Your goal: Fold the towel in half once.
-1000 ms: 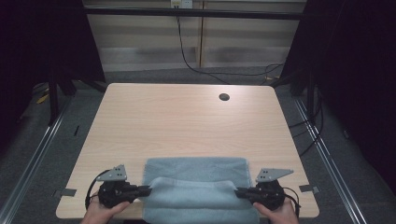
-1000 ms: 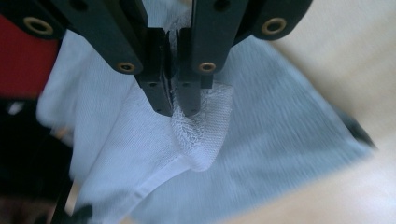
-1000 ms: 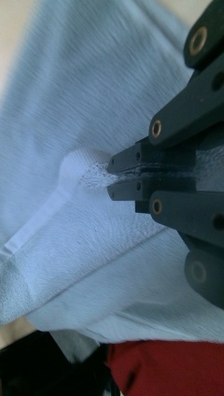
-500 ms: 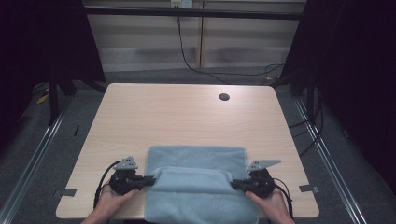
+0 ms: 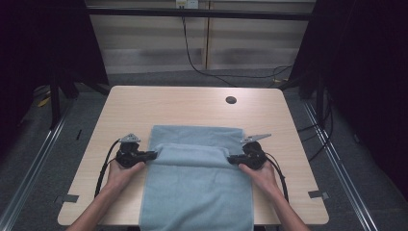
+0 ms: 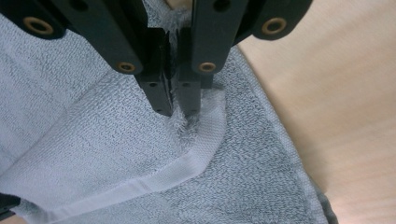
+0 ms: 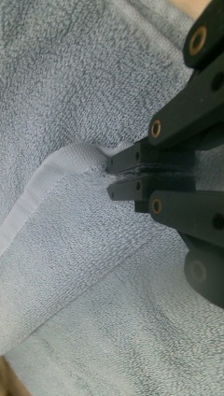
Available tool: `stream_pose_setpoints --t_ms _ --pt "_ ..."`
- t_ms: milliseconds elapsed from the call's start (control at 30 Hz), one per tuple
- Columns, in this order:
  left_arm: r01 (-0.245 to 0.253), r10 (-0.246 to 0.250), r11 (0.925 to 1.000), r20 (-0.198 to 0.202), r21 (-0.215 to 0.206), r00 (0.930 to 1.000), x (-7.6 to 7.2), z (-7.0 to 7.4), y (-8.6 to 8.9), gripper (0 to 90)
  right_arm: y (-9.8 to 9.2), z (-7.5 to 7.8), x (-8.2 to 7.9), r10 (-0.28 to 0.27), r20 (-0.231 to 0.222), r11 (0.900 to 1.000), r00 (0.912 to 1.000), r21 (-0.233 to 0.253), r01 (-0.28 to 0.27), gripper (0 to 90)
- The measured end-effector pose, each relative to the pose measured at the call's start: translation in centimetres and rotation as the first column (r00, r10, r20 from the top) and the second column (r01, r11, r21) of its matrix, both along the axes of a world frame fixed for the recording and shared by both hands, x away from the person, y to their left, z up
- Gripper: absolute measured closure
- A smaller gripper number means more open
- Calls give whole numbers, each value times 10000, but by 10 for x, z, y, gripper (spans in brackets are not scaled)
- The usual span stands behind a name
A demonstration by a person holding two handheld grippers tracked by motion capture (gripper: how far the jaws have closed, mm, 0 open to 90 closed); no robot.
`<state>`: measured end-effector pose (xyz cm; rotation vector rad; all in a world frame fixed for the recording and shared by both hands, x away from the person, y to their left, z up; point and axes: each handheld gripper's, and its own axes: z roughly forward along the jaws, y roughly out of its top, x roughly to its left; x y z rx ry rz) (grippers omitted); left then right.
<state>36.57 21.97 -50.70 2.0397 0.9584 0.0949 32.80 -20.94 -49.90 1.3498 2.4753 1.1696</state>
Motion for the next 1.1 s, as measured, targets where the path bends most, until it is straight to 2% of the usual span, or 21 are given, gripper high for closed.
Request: stream_pose_setpoints --t_ms 33,67,100,167,200,300,367,400,433,467,533,567,633,700,767,867,900,967,1033,1067,1100 --pt "-6 5 9999 115 109 9999 4 0 0 862 0 0 5 -14 -22 10000 10000 32 15 875" --pt "-44 34 9997 436 233 9990 6 0 -1 862 0 0 5 -14 -22 10000 10000 32 15 875" --pt "-89 79 9998 565 176 9984 8 -2 0 862 1 -2 14 -107 42 9999 9999 107 107 876" --pt "-180 181 9998 423 -9 9989 12 -3 2 862 2 -2 19 -121 85 9999 9999 114 120 876" --pt "-181 166 9994 503 296 9986 19 0 2 862 2 -2 27 -145 103 9999 9998 65 144 877" --pt "-332 323 9992 419 205 9986 26 -1 0 862 4 -3 38 -244 152 9997 9996 31 243 877" --pt "-529 524 9985 385 146 9979 36 -2 -1 862 6 -2 45 -369 306 9992 9988 -160 374 877" --pt "-736 730 9971 325 187 9968 46 -1 -3 862 6 -3 56 -570 370 9982 9977 -164 576 877" --pt "-736 730 9971 325 187 9968 46 -1 -3 861 6 -3 56 -570 370 9982 9977 -164 576 877" --pt "-873 854 9950 414 486 9955 56 1 -8 861 6 -4 67 -761 447 9971 9961 -62 765 877" --pt "-970 944 9933 427 630 9946 67 1 -11 862 5 -5 78 -910 413 9958 9950 -46 913 877" --pt "-970 944 9933 427 630 9946 67 1 -11 861 6 -4 82 -1024 411 9947 9939 -91 1029 877" --pt "-1213 1198 9913 313 510 9923 82 0 -12 861 7 -4 90 -1224 461 9922 9914 -178 1233 877" --pt "-1301 1284 9904 370 479 9910 85 -1 -12 862 10 -4 91 -1436 621 9890 9877 -276 1455 877" --pt "-1370 1344 9884 428 649 9900 92 0 -15 862 11 -4 92 -1500 799 9876 9855 -339 1531 877" --pt "-1498 1471 9857 395 773 9883 95 1 -17 862 10 -4 95 -1840 665 9823 9807 -238 1859 877" --pt "-1730 1707 9827 393 664 9845 93 1 -21 862 10 -4 95 -1840 665 9823 9807 -238 1859 877" --pt "-1521 1493 9865 471 614 9877 89 2 -26 863 11 -2 95 -1906 737 9804 9789 -359 1936 876" --pt "-1538 1518 9873 491 388 9872 87 5 -24 862 5 2 92 -1920 906 9814 9772 134 1916 876" --pt "-1620 1628 9865 419 -223 9858 85 11 -17 862 1 6 91 -1886 1041 9817 9765 466 1846 876" --pt "-1620 1628 9865 419 -223 9858 85 11 -17 862 -2 11 89 -1960 1094 9786 9745 856 1873 876"
